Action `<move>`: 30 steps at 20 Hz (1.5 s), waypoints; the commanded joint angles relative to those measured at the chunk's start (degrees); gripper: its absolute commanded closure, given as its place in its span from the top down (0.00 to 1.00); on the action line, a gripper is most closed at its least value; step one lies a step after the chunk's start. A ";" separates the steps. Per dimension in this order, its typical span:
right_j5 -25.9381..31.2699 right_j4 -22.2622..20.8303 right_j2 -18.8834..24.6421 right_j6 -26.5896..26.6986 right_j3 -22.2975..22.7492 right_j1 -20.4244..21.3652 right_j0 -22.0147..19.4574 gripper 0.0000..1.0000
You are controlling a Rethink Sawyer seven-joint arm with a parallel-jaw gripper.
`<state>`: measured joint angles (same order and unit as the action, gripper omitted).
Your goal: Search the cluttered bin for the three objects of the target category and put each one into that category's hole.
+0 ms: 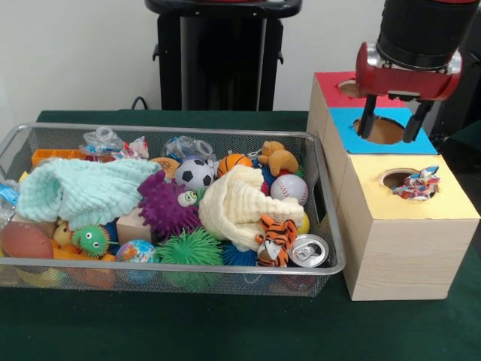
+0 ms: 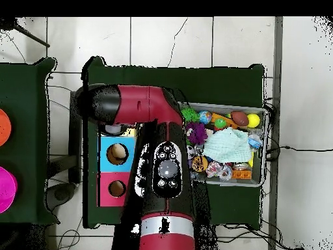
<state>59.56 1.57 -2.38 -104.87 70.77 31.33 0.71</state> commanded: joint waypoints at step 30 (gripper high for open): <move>-4.23 -7.82 5.67 6.41 12.40 2.23 -10.82 1.00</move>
<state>58.69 -3.49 -1.70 -104.87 77.49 34.25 -7.87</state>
